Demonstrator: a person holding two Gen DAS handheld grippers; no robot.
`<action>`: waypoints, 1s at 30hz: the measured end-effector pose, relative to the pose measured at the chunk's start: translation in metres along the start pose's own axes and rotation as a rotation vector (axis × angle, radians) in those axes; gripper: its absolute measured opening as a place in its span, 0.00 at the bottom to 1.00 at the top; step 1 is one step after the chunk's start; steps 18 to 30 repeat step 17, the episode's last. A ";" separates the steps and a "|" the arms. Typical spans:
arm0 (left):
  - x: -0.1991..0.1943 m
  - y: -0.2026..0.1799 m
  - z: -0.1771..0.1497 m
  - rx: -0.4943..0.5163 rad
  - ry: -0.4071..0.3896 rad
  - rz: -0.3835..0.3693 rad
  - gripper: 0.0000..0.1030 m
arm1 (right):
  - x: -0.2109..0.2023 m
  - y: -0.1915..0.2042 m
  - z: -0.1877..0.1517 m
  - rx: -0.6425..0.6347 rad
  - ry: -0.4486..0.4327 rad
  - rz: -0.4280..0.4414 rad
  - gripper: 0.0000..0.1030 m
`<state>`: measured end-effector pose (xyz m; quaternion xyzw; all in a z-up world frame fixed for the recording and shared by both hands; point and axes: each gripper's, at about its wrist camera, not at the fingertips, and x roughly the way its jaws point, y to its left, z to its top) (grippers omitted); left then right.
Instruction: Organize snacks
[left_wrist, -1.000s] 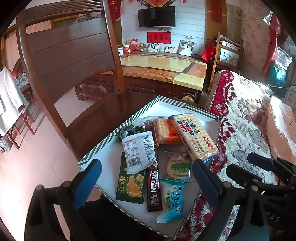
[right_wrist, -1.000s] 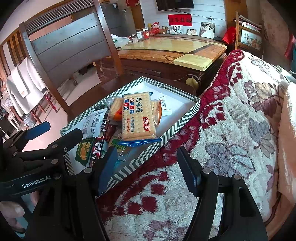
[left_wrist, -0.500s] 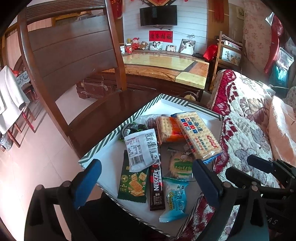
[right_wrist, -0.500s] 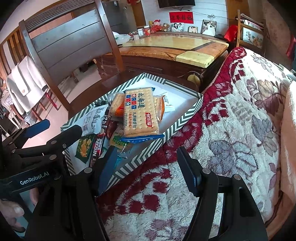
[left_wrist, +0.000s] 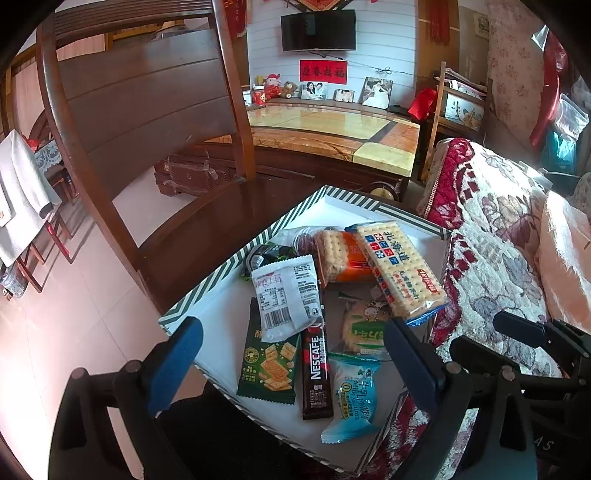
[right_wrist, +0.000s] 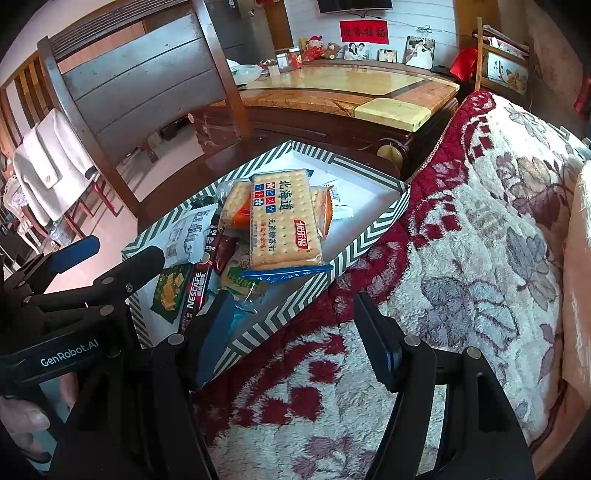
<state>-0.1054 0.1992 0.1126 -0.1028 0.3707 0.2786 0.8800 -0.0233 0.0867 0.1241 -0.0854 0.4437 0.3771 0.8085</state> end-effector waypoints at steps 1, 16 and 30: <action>0.000 0.000 0.000 0.000 -0.001 -0.001 0.97 | 0.000 0.000 0.000 0.000 0.003 0.002 0.65; -0.004 -0.001 -0.001 0.011 -0.046 0.002 0.96 | 0.001 -0.002 -0.001 0.002 0.007 0.013 0.65; -0.003 -0.002 0.000 0.013 -0.044 0.003 0.96 | 0.001 -0.001 -0.001 0.003 0.007 0.011 0.65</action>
